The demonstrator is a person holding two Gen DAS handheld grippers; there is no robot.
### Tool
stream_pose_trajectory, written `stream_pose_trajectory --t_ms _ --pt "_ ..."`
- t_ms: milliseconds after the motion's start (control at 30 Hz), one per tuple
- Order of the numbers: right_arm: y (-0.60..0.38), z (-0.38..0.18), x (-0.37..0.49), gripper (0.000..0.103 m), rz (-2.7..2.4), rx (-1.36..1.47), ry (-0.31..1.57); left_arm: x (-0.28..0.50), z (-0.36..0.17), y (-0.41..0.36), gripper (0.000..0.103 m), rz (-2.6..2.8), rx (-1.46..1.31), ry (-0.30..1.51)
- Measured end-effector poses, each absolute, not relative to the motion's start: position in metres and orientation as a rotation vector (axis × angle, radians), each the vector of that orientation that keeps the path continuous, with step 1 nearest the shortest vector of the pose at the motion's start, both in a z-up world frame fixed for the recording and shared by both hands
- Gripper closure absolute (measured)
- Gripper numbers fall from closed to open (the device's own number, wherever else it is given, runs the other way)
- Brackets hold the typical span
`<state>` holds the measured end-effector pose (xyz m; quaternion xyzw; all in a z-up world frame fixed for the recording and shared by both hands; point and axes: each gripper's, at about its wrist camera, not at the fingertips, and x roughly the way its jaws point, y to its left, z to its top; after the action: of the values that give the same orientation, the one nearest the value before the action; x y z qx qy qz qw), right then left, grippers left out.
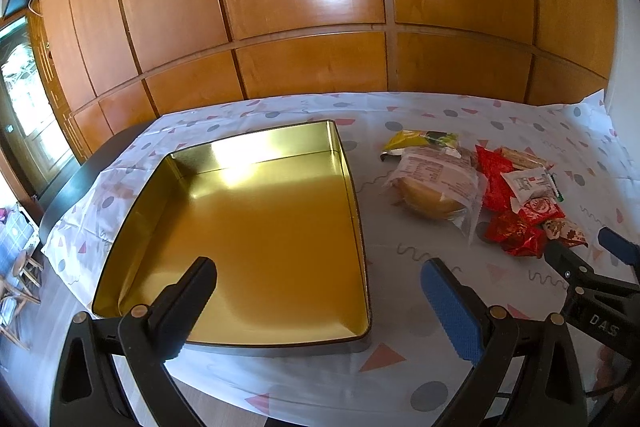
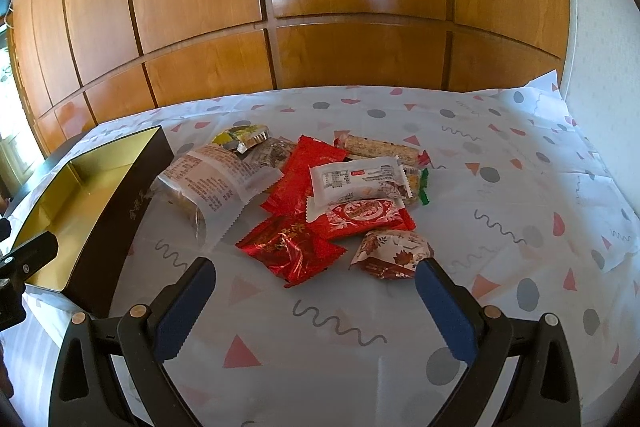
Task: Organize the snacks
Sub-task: 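Move the left tool toward the clear bread bag beside the gold tray, then grasp the clear bread bag with the left tool and lift it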
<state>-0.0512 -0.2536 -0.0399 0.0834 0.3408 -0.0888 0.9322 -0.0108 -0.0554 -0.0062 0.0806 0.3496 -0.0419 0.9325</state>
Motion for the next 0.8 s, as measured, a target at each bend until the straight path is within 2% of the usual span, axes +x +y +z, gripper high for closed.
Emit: stream_pose_trajectory --t_ms 800 --pt "-0.271 -0.094 -0.045 0.002 -0.179 0.141 0.898 0.018 -0.005 -0.105 0.001 -0.33 0.186 0.788"
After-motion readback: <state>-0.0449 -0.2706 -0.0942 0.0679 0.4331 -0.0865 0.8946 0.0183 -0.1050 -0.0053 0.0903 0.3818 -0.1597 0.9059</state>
